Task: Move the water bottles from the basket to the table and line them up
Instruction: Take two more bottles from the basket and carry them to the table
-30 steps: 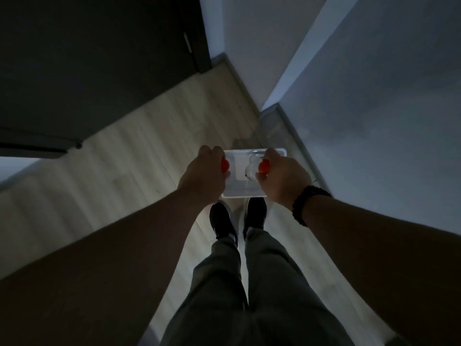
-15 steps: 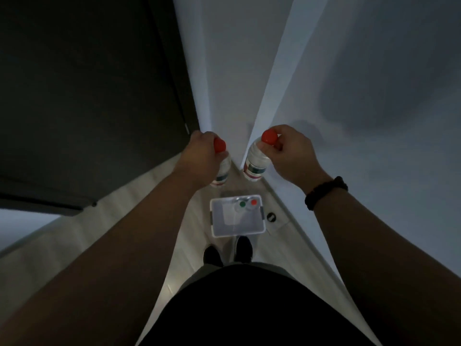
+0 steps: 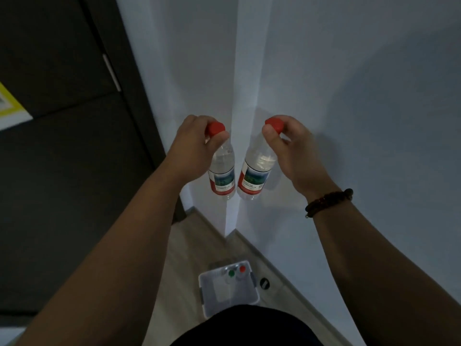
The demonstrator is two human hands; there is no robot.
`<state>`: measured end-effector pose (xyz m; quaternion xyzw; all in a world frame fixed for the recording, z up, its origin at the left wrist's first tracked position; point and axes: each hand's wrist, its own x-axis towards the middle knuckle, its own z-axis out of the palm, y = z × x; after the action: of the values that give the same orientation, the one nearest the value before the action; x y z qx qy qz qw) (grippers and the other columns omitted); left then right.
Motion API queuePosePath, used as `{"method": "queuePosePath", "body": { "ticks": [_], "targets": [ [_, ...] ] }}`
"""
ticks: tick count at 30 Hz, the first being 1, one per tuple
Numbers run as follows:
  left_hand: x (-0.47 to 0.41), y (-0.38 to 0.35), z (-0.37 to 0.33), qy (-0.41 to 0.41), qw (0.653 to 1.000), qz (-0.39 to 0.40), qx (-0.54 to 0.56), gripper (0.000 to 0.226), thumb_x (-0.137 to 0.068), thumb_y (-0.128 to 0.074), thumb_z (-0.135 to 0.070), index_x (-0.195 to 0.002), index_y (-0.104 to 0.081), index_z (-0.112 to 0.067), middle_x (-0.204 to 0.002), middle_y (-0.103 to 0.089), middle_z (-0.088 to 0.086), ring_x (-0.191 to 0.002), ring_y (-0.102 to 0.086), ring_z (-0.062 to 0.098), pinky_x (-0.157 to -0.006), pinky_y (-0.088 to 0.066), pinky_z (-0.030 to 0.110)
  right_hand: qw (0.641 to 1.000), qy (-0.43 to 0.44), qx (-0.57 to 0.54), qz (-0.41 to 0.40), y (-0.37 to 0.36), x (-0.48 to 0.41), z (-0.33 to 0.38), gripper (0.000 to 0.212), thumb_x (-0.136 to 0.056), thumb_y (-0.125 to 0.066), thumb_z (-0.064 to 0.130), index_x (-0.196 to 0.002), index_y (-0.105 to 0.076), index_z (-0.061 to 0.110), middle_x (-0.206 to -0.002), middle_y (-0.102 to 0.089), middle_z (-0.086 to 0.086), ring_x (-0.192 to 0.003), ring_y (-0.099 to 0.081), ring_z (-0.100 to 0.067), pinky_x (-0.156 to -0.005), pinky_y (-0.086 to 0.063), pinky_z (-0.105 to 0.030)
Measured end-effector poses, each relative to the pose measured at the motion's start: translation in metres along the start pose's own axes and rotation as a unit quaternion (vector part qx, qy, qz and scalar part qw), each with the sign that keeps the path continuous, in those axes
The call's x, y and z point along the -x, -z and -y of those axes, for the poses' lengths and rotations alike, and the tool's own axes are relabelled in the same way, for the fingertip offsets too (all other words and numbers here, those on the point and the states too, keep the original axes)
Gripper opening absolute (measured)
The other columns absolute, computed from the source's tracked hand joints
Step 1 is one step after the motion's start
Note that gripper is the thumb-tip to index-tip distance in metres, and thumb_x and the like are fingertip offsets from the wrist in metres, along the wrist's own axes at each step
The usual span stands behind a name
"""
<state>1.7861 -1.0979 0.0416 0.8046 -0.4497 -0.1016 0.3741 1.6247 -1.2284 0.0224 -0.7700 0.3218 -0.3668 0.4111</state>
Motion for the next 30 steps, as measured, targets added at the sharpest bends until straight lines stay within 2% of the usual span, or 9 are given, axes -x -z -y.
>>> {"method": "queuePosePath", "body": {
  "ticks": [4, 6, 9, 10, 13, 18, 24, 27, 30],
  "targets": [
    [-0.014, 0.011, -0.027, -0.024, 0.997, -0.03, 0.073, 0.04, -0.104, -0.05, -0.041, -0.138, -0.051, -0.021, -0.137, -0.049, 0.001, -0.118, -0.048, 0.011, -0.099, -0.04, 0.028, 0.997, 0.005, -0.069, -0.037, 0.022, -0.008, 0.03, 0.017, -0.102, -0.059, 0.038, -0.111, -0.066, 0.025, -0.105, -0.07, 0.014, -0.104, -0.064, -0.002, -0.09, -0.05, -0.019],
    [-0.019, 0.013, -0.035, -0.034, 0.99, -0.037, 0.135, 0.034, -0.105, -0.048, -0.043, -0.133, -0.053, -0.024, -0.133, -0.057, -0.002, -0.119, -0.055, 0.013, -0.102, -0.046, 0.032, 0.995, 0.018, -0.082, -0.057, 0.03, -0.011, 0.041, 0.025, -0.103, -0.056, 0.039, -0.114, -0.066, 0.019, -0.106, -0.072, 0.01, -0.102, -0.067, -0.004, -0.089, -0.053, -0.021],
    [-0.02, 0.014, -0.048, -0.07, 0.966, -0.037, 0.247, 0.023, -0.107, -0.045, -0.043, -0.119, -0.055, -0.026, -0.118, -0.071, -0.01, -0.113, -0.066, 0.011, -0.104, -0.052, 0.039, 0.99, 0.028, -0.119, -0.072, 0.036, -0.012, 0.053, 0.028, -0.105, -0.052, 0.04, -0.112, -0.063, 0.016, -0.103, -0.074, -0.002, -0.101, -0.071, -0.019, -0.089, -0.061, -0.04],
    [-0.02, 0.015, -0.052, -0.088, 0.963, -0.032, 0.254, 0.023, -0.108, -0.043, -0.042, -0.117, -0.055, -0.025, -0.114, -0.073, -0.011, -0.11, -0.067, 0.01, -0.101, -0.053, 0.036, 0.988, 0.029, -0.125, -0.08, 0.038, -0.011, 0.057, 0.027, -0.106, -0.051, 0.039, -0.111, -0.061, 0.015, -0.102, -0.073, -0.005, -0.099, -0.071, -0.023, -0.085, -0.062, -0.04],
    [-0.021, 0.015, -0.066, -0.139, 0.952, -0.016, 0.272, 0.02, -0.109, -0.041, -0.039, -0.11, -0.054, -0.024, -0.098, -0.075, -0.005, -0.096, -0.071, 0.012, -0.089, -0.055, 0.03, 0.98, 0.014, -0.157, -0.119, 0.04, -0.001, 0.071, 0.025, -0.109, -0.046, 0.034, -0.108, -0.057, 0.012, -0.095, -0.069, -0.007, -0.089, -0.07, -0.023, -0.07, -0.058, -0.025],
    [-0.014, 0.015, -0.092, -0.134, 0.925, 0.03, 0.354, 0.017, -0.107, -0.045, -0.035, -0.096, -0.055, -0.026, -0.087, -0.073, 0.005, -0.085, -0.072, 0.024, -0.075, -0.06, 0.042, 0.963, -0.026, -0.168, -0.208, 0.042, 0.026, 0.087, 0.027, -0.107, -0.044, 0.04, -0.099, -0.059, 0.019, -0.086, -0.069, -0.003, -0.08, -0.069, -0.023, -0.069, -0.058, -0.033],
    [0.013, -0.017, -0.12, -0.165, 0.904, 0.143, 0.368, 0.024, -0.087, -0.046, -0.038, -0.08, -0.057, -0.018, -0.073, -0.072, 0.007, -0.079, -0.068, 0.031, -0.08, -0.055, 0.054, 0.928, -0.083, -0.092, -0.351, 0.065, 0.087, 0.099, 0.032, -0.094, -0.047, 0.041, -0.092, -0.065, 0.015, -0.08, -0.072, -0.004, -0.081, -0.07, -0.032, -0.075, -0.059, -0.048],
    [0.036, -0.043, -0.142, -0.18, 0.886, 0.202, 0.376, 0.027, -0.085, -0.045, -0.04, -0.077, -0.057, -0.018, -0.072, -0.071, 0.007, -0.079, -0.067, 0.033, -0.081, -0.055, 0.055, 0.903, -0.109, -0.053, -0.412, 0.086, 0.131, 0.101, 0.037, -0.094, -0.046, 0.043, -0.088, -0.07, 0.015, -0.078, -0.072, -0.003, -0.078, -0.071, -0.029, -0.072, -0.059, -0.046],
    [0.071, -0.074, -0.171, -0.223, 0.864, 0.266, 0.366, 0.036, -0.084, -0.041, -0.047, -0.075, -0.058, -0.017, -0.074, -0.069, 0.007, -0.079, -0.066, 0.032, -0.079, -0.056, 0.054, 0.872, -0.131, -0.006, -0.472, 0.112, 0.182, 0.104, 0.046, -0.096, -0.043, 0.044, -0.084, -0.069, 0.009, -0.076, -0.072, -0.005, -0.074, -0.07, -0.026, -0.064, -0.056, -0.036]
  ]
}}
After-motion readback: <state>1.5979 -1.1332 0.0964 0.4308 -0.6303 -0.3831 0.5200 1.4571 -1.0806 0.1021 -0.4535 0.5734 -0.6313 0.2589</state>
